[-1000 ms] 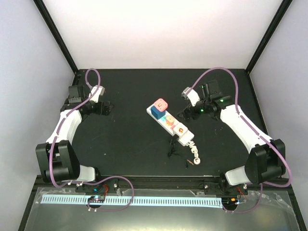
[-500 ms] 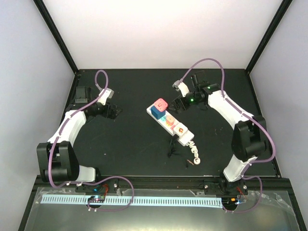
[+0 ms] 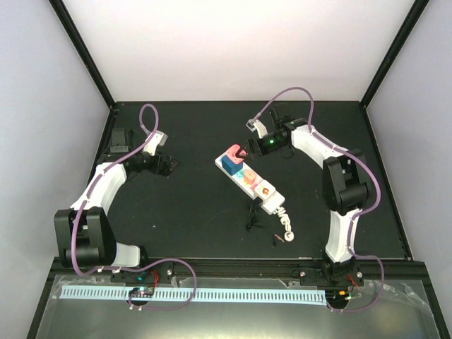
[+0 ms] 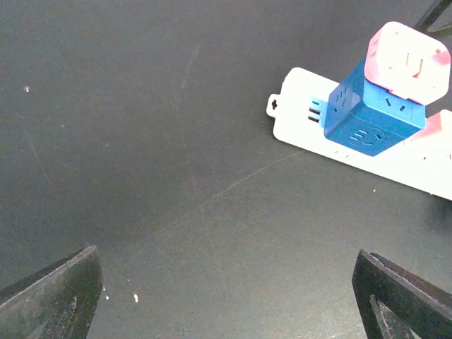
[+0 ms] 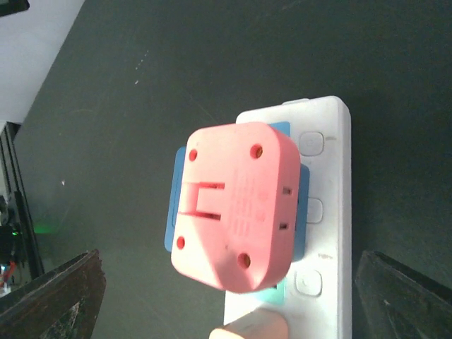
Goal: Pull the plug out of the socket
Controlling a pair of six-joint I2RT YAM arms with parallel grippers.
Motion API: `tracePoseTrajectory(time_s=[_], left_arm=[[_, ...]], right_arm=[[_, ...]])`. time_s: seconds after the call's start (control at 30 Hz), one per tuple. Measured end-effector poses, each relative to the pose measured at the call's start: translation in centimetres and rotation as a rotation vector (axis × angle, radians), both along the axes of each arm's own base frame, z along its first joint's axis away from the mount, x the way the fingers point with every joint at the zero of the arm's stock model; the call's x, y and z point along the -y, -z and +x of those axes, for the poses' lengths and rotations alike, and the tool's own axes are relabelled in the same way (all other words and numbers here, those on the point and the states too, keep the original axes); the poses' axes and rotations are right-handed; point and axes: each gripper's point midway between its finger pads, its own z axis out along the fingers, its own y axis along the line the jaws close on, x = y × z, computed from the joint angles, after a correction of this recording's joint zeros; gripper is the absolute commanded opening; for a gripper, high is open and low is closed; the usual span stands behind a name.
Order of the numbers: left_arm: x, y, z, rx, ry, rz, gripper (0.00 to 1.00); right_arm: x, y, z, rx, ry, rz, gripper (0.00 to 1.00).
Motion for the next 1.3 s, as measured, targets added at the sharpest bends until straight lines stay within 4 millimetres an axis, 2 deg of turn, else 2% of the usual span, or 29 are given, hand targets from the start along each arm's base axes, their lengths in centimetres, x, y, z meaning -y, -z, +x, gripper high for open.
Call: tracePoseTrajectory(time_s=[0.13, 0.53, 1.1, 1.3], left_arm=[[0.0, 0.0, 0.0, 0.000, -0.001, -0.004, 0.99], [0.1, 0.0, 0.0, 0.002, 0.000, -0.008, 0.99], [0.4, -0.1, -0.1, 0.003, 0.013, -0.024, 0.99], [0.5, -0.2, -0.1, 0.004, 0.017, -0.028, 0.99]], right_arm=[[-0.8, 0.4, 0.2, -0.051, -0.005, 0.041, 0.96], [-2.2, -1.4, -0.7, -0.117, -0.050, 0.176, 0.84], [-4.3, -2.8, -2.6, -0.079, -0.139, 0.209, 0.81], [-4.7, -3.2, -3.6, -0.024, -0.186, 0.180, 0.84]])
